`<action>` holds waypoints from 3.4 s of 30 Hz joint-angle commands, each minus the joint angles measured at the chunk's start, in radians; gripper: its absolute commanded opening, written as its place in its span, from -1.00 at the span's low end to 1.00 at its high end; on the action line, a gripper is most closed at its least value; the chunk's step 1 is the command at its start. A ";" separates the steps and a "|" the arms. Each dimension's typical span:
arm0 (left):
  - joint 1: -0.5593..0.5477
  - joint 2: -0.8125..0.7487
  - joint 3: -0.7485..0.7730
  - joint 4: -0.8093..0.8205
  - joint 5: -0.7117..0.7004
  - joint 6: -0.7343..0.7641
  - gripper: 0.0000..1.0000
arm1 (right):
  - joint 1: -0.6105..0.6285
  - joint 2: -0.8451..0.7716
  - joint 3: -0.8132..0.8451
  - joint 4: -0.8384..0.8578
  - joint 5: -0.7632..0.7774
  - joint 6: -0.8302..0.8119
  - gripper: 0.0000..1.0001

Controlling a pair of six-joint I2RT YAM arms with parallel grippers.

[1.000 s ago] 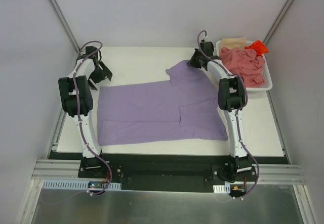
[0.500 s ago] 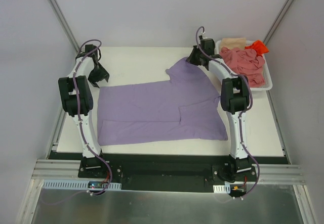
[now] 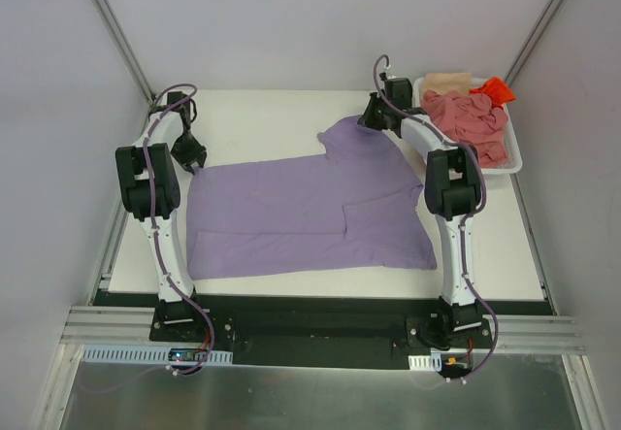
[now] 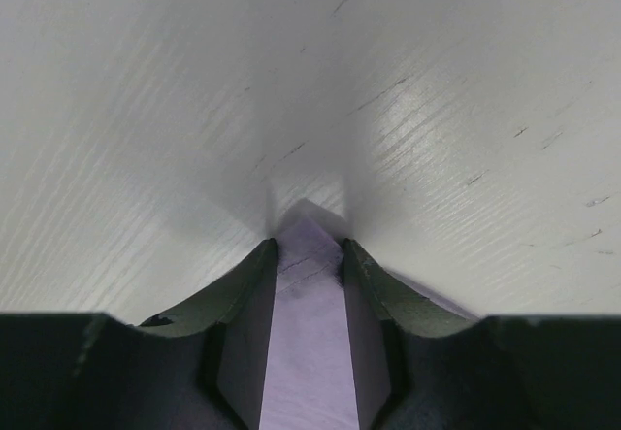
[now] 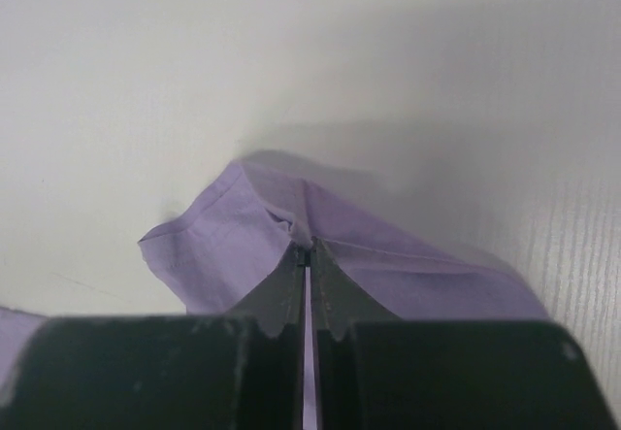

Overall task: Fold and stack the t-shirts
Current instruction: Grap the side of the flattened tshirt furthest away from the robot with both arms, then fold the other side of the tshirt into a rectangle

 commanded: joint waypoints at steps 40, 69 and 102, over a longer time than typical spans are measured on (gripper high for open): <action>-0.129 -0.679 -0.614 0.020 -0.135 -0.062 -1.00 | 0.064 -1.152 -1.036 0.083 -0.021 -0.278 -0.99; -0.129 -0.934 -0.896 0.095 -0.214 -0.136 -0.94 | 0.059 -1.537 -1.211 -0.267 0.159 -0.306 -0.99; -0.208 -0.847 -0.944 0.291 0.233 -0.030 0.98 | 0.341 -1.392 -1.214 -0.336 0.082 -0.123 0.93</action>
